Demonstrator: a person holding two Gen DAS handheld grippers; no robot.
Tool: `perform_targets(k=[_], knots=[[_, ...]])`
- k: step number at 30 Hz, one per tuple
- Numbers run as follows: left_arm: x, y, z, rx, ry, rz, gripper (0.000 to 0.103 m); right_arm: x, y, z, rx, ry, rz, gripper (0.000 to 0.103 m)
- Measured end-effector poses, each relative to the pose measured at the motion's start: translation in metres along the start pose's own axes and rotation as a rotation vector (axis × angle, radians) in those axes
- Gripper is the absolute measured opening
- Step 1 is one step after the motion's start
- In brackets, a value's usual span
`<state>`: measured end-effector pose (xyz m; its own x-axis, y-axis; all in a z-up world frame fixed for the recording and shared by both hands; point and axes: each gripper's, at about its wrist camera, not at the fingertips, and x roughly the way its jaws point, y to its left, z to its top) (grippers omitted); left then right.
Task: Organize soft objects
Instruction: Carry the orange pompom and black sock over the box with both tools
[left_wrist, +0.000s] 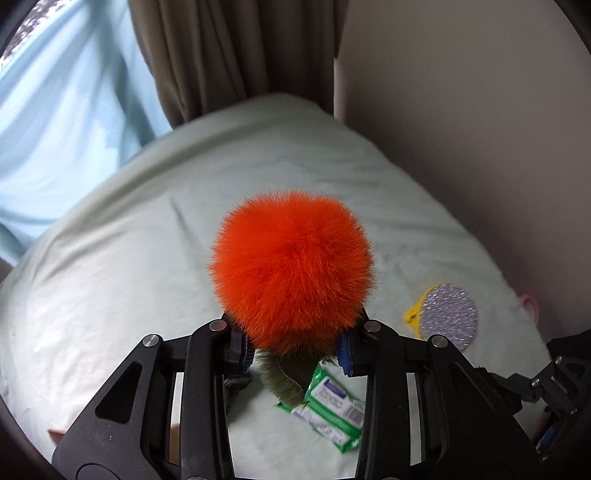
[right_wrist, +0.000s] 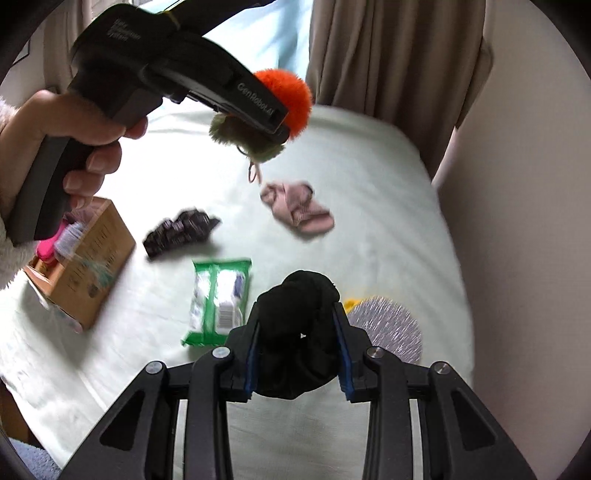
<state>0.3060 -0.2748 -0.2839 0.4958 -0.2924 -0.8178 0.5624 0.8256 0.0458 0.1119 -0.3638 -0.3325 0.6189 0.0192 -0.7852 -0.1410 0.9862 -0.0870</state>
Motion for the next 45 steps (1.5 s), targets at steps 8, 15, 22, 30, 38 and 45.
perform_targets(k=[8,15,22,30,38,45], knots=[[-0.103,0.029,-0.011,-0.055,-0.067,0.026,0.031,-0.073,0.031,0.039,-0.039,-0.074,-0.001,0.031],[-0.181,0.076,-0.041,-0.112,-0.106,0.071,0.031,-0.122,0.082,0.079,-0.072,-0.127,-0.002,0.031],[-0.239,0.150,-0.094,-0.184,-0.116,0.142,0.031,-0.147,0.147,0.120,-0.088,-0.170,0.033,0.031],[-0.268,0.222,-0.165,-0.248,-0.057,0.202,0.031,-0.140,0.233,0.156,-0.097,-0.175,0.108,0.031],[-0.255,0.275,-0.232,-0.298,0.058,0.200,0.031,-0.097,0.314,0.170,-0.089,-0.065,0.214,0.031],[-0.219,0.303,-0.271,-0.319,0.160,0.163,0.031,-0.038,0.344,0.165,-0.078,0.103,0.275,0.031]])
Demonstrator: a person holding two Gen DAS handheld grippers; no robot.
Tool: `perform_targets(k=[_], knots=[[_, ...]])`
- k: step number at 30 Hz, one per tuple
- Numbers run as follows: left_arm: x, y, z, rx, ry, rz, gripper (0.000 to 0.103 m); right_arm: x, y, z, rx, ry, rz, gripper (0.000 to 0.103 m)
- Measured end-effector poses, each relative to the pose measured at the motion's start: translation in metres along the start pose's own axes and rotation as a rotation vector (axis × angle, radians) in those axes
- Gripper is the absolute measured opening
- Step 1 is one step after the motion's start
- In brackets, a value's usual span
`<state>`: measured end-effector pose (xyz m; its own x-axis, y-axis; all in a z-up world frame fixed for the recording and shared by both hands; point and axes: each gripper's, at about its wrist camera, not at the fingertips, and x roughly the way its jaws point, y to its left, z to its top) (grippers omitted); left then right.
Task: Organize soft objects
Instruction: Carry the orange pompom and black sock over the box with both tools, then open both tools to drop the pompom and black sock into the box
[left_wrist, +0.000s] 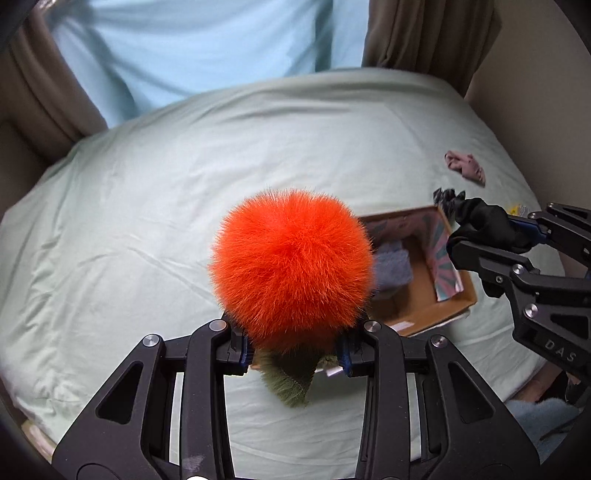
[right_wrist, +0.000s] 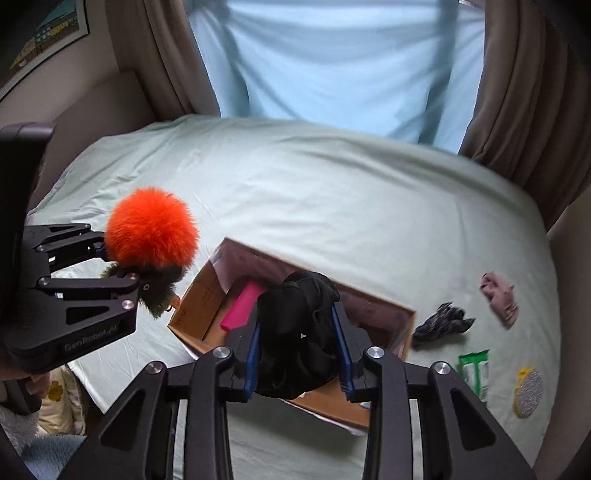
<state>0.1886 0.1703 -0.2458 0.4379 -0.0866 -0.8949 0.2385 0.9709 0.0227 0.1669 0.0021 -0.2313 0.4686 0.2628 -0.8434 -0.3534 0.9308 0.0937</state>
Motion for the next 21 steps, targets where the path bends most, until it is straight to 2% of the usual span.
perform_targets(k=[4,8,17,21], knots=[[0.031,0.007,-0.009,-0.009,0.085,-0.029,0.031,0.036,-0.006,0.000,0.049,0.102,0.016,0.031],[0.057,0.002,-0.006,0.008,0.138,-0.054,0.031,0.068,-0.018,0.001,0.117,0.199,0.010,0.031],[0.115,-0.018,0.028,-0.019,0.274,-0.135,0.031,0.100,-0.063,0.014,0.234,0.325,-0.033,0.031],[0.141,-0.036,0.034,0.017,0.335,-0.140,0.031,0.116,-0.085,0.012,0.304,0.397,-0.036,0.031]])
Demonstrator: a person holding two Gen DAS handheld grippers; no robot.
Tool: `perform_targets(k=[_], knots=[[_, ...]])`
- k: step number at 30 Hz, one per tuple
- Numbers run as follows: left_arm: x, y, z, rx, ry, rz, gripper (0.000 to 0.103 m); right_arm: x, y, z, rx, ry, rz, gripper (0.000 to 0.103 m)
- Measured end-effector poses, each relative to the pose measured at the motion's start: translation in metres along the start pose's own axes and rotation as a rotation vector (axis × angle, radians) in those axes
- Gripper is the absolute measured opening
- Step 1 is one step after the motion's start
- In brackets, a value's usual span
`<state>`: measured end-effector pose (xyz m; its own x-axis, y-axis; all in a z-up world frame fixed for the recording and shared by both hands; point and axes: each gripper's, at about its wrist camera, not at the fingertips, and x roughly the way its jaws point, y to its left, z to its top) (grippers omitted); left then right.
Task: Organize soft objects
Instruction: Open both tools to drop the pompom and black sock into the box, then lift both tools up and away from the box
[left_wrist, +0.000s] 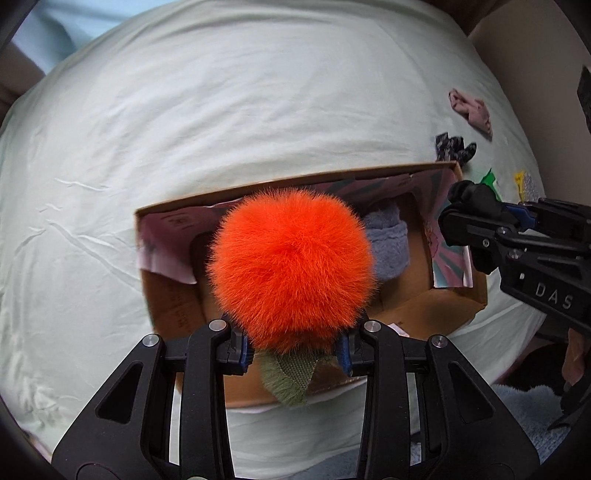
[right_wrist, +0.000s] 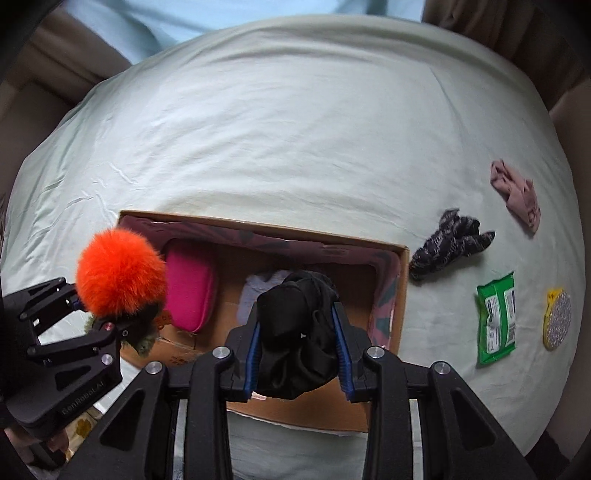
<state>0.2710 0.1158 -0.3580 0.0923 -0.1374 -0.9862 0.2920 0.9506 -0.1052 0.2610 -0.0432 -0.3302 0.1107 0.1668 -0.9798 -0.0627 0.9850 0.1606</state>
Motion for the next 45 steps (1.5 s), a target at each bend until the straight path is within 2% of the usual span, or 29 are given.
perform_targets(k=[4,8,10,11,12,13,14,15,18,23,30,35,45], knots=[[0.021,-0.011,0.005,0.010,0.060,0.000,0.031,0.014,-0.017,0.004,0.078,0.052,0.020,0.031],[0.025,-0.015,0.008,-0.002,0.084,-0.010,0.031,0.023,-0.026,0.007,0.120,0.089,0.059,0.031],[0.023,-0.014,0.008,-0.005,0.085,-0.008,0.036,0.023,-0.029,0.009,0.139,0.078,0.074,0.031],[0.022,-0.015,0.008,-0.001,0.092,0.000,0.059,0.021,-0.031,0.011,0.152,0.063,0.086,0.040],[0.023,-0.016,0.008,0.002,0.099,0.012,0.097,0.021,-0.034,0.013,0.164,0.048,0.096,0.063],[0.022,-0.017,0.007,0.004,0.097,0.027,0.102,0.020,-0.036,0.014,0.174,0.033,0.106,0.092],[0.018,-0.017,0.005,0.006,0.070,0.033,0.103,0.019,-0.037,0.016,0.182,0.021,0.117,0.102],[0.016,-0.016,0.003,0.009,0.066,0.032,0.103,0.017,-0.038,0.017,0.187,0.007,0.128,0.103],[0.017,-0.016,0.000,0.001,0.077,0.032,0.103,0.015,-0.036,0.016,0.166,0.002,0.105,0.103],[0.008,-0.012,-0.004,-0.022,0.061,0.042,0.103,0.010,-0.033,0.011,0.158,-0.007,0.114,0.103],[-0.026,-0.004,-0.016,-0.042,0.006,0.064,0.103,-0.016,-0.027,-0.001,0.124,-0.074,0.109,0.103],[-0.062,-0.004,-0.029,-0.062,-0.081,0.075,0.103,-0.047,-0.017,-0.010,0.086,-0.145,0.093,0.103],[-0.155,-0.013,-0.064,-0.087,-0.273,0.110,0.103,-0.139,0.009,-0.049,-0.015,-0.361,0.041,0.103]])
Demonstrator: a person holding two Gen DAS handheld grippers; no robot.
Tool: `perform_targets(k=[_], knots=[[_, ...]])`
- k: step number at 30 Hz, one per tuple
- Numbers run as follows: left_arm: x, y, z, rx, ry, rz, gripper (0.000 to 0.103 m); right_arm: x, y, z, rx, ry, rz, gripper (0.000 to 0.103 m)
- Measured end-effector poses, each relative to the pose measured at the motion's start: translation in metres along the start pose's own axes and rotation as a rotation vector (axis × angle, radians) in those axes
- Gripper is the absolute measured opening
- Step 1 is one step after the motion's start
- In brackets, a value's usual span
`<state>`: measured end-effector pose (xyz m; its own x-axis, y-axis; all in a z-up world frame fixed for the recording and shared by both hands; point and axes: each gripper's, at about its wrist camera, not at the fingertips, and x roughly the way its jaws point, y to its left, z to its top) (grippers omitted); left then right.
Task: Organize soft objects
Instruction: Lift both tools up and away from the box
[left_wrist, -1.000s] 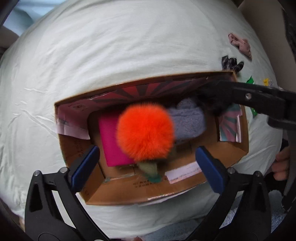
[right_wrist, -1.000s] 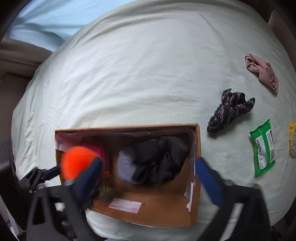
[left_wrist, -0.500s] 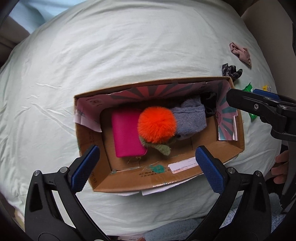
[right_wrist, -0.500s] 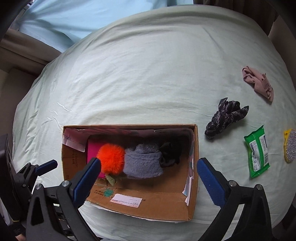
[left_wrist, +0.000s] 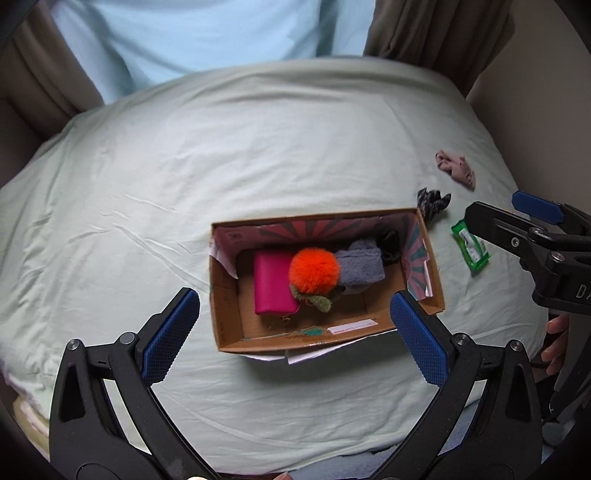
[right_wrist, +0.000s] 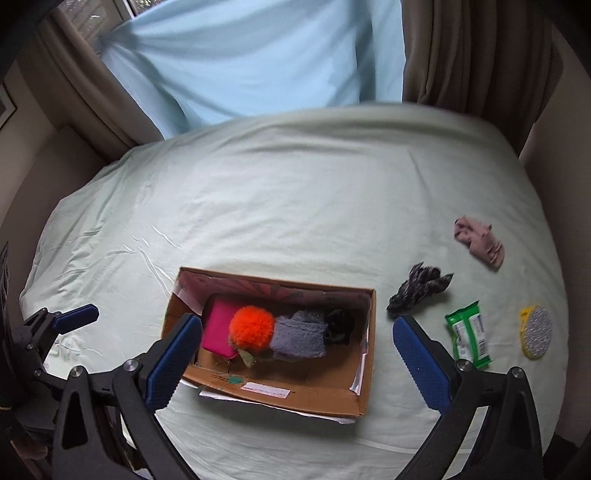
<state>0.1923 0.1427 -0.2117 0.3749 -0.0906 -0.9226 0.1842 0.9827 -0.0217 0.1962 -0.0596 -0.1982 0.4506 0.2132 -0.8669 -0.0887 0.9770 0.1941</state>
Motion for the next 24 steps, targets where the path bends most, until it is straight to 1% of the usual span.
perform_targets(k=[6,9,14,20,22,24], knots=[[-0.051,0.002,-0.019,-0.021,-0.084,-0.008,0.103,-0.061,0.014,-0.012,-0.046,-0.125,-0.041,0.103],[-0.075,0.002,-0.029,-0.028,-0.132,0.000,0.103,-0.092,0.019,-0.021,-0.061,-0.185,-0.053,0.103],[-0.117,0.000,-0.047,-0.045,-0.238,0.027,0.103,-0.138,0.020,-0.039,-0.039,-0.285,-0.082,0.103],[-0.153,-0.007,-0.065,-0.078,-0.353,0.068,0.103,-0.184,0.012,-0.068,-0.012,-0.404,-0.139,0.103],[-0.162,-0.012,-0.070,-0.078,-0.394,0.082,0.103,-0.197,0.007,-0.078,0.000,-0.440,-0.160,0.103],[-0.171,-0.021,-0.074,-0.055,-0.442,0.079,0.103,-0.207,0.000,-0.086,0.015,-0.469,-0.172,0.103]])
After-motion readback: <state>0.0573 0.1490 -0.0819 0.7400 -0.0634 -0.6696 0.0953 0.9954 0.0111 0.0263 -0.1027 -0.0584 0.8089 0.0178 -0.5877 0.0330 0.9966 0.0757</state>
